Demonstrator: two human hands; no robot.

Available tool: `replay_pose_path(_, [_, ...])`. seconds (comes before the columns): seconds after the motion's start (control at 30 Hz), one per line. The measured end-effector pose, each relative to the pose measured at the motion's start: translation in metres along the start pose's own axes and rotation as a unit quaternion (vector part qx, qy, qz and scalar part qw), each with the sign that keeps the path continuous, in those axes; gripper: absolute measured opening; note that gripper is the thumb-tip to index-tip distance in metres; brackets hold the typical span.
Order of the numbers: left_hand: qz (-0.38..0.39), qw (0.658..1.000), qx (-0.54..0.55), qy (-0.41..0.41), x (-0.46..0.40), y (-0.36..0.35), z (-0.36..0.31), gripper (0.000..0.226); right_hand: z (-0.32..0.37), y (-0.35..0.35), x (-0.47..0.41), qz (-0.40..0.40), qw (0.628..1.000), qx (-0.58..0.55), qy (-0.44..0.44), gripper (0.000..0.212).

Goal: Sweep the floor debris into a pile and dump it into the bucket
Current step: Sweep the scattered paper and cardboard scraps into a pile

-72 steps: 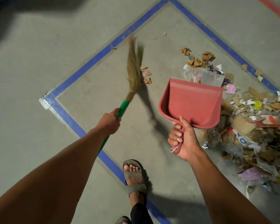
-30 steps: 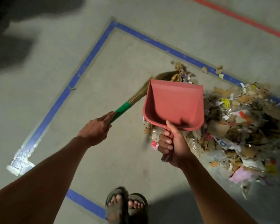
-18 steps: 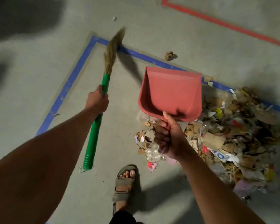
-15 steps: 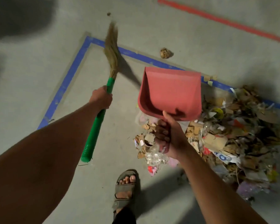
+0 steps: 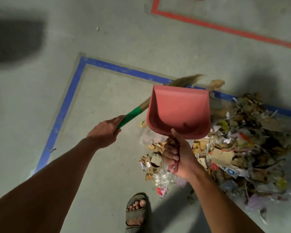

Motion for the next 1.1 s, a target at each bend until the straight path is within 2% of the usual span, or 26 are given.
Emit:
replay_pose_path(0.2, [-0.100, 0.993, 0.009, 0.060, -0.012, 0.098, 0.026, 0.059, 0.042, -0.075, -0.018, -0.013, 1.000, 0.026, 0.012, 0.048])
replay_pose_path(0.43, [-0.205, 0.954, 0.070, 0.206, -0.083, 0.206, 0.081, 0.052, 0.072, -0.163, -0.077, 0.033, 0.998, 0.049, 0.009, 0.047])
replay_pose_path(0.53, [-0.206, 0.935, 0.112, 0.265, -0.128, 0.235, 0.108, 0.036, 0.080, -0.183, -0.121, 0.032, 0.998, 0.056, 0.005, 0.047])
replay_pose_path(0.67, [-0.147, 0.925, 0.141, 0.321, -0.211, 0.249, 0.155, 0.031, 0.088, -0.200, -0.200, 0.026, 0.999, 0.041, 0.003, 0.048])
replay_pose_path(0.77, [-0.090, 0.939, 0.150, 0.296, -0.265, 0.223, 0.174, 0.031, 0.092, -0.198, -0.249, 0.022, 0.999, 0.026, -0.001, 0.047])
replay_pose_path(0.83, [-0.079, 0.958, 0.105, 0.255, -0.275, 0.205, 0.164, 0.035, 0.093, -0.194, -0.268, 0.020, 1.000, 0.021, 0.000, 0.047])
replay_pose_path(1.0, [-0.016, 0.992, 0.045, 0.121, -0.274, 0.160, 0.128, 0.056, 0.100, -0.181, -0.274, 0.007, 1.000, -0.003, -0.003, 0.048])
replay_pose_path(1.1, [0.046, 0.999, -0.023, 0.009, -0.263, 0.151, 0.107, 0.059, 0.109, -0.179, -0.258, 0.004, 1.000, -0.018, 0.000, 0.049])
Point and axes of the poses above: each hand's wrist, its own x-axis away from the middle knuckle, its own y-axis out of the back of the hand, z = x × y, the point moved 7 cm from there along -x, towards the middle knuckle, and after that the axes turned 8 degrees about y, right-handed, at the moved point
